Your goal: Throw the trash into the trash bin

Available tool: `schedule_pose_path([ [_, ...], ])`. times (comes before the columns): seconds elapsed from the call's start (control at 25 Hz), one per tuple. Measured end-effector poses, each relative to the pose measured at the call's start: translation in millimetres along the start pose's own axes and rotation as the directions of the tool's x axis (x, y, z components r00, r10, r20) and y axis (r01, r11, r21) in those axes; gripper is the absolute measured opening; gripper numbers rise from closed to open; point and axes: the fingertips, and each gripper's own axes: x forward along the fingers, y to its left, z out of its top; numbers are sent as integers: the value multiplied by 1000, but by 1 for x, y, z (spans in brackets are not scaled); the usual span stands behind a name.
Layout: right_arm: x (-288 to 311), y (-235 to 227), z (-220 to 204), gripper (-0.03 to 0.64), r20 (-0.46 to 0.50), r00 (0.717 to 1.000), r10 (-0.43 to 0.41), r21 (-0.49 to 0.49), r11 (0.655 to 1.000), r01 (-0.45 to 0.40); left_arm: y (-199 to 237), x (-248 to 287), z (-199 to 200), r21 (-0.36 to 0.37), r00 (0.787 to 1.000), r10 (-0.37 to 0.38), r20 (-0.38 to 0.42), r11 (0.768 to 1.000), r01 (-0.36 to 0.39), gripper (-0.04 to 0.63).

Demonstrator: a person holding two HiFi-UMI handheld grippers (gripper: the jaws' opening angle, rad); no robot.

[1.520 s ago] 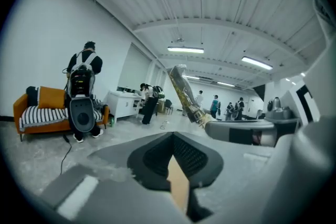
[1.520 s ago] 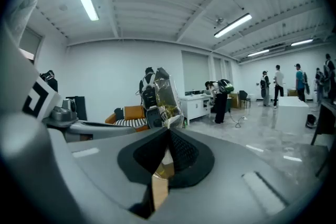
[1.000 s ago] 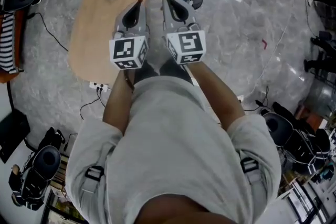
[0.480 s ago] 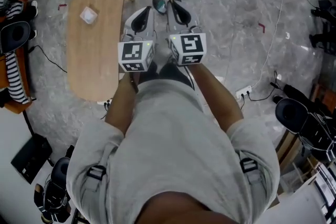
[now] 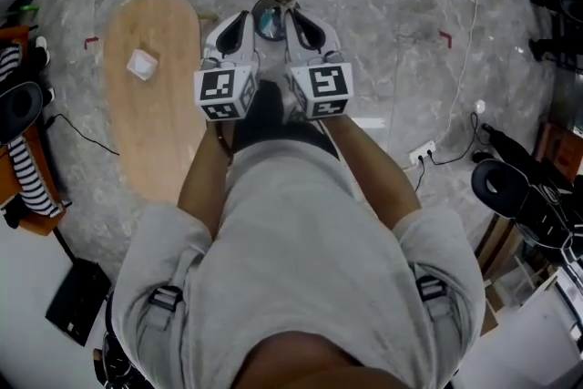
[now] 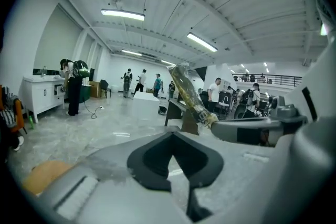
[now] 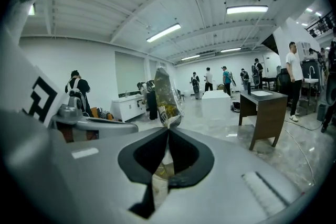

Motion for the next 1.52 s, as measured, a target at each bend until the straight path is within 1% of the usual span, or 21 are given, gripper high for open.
schedule_pose_path([
  [0.12, 31, -14, -1, 8, -27, 1000, -14, -6, 1000, 13, 23, 30, 7, -10, 1000, -17, -9, 1000, 17, 18],
  [0.2, 46, -22, -12, 8, -58, 998, -30, 12, 999, 30, 37, 44, -4, -29, 999, -14, -39, 999, 13, 18],
  [0.32, 72, -36, -43, 8, -119, 992, -34, 33, 999, 38, 58, 69, -31, -53, 996, -1, -94, 999, -4, 18],
  [0.4, 91, -44, -75, 8, -168, 986, -14, 41, 999, 21, 67, 84, -58, -73, 992, 3, -125, 997, -12, 18],
  [0.48, 108, -48, -119, 8, -224, 974, 17, 71, 997, -2, 73, 96, -94, -98, 986, -4, -165, 995, -13, 20],
  [0.6, 139, -56, -188, 8, -284, 957, 64, 98, 994, -37, 85, 124, -151, -100, 977, 0, -213, 995, -22, 19],
  [0.72, 146, -57, -244, 8, -346, 931, 120, 125, 989, -81, 87, 129, -198, -131, 968, 23, -250, 990, -57, 18],
  [0.84, 154, -66, -281, 8, -385, 911, 149, 149, 984, -99, 89, 143, -244, -156, 956, 35, -293, 984, -84, 18],
  [0.92, 168, -78, -310, 8, -415, 896, 156, 118, 986, -117, 93, 163, -274, -169, 953, 34, -300, 982, -88, 18],
  [1.0, 181, -95, -345, 8, -467, 871, 151, 75, 989, -131, 96, 186, -306, -179, 950, 25, -313, 980, -84, 20],
  [1.08, 192, -110, -373, 8, -504, 851, 151, 56, 988, -142, 98, 202, -336, -190, 940, 31, -339, 977, -100, 18],
  [1.2, 195, -117, -409, 8, -532, 832, 155, 73, 988, -137, 100, 203, -372, -232, 933, 45, -357, 963, -135, 18],
  [1.32, 202, -122, -454, 8, -579, 800, 158, 96, 987, -126, 103, 209, -406, -241, 928, 56, -370, 958, -153, 18],
  [1.52, 225, -126, -521, 8, -642, 753, 145, 94, 989, -110, 113, 225, -466, -274, 909, 14, -417, 951, -141, 18],
])
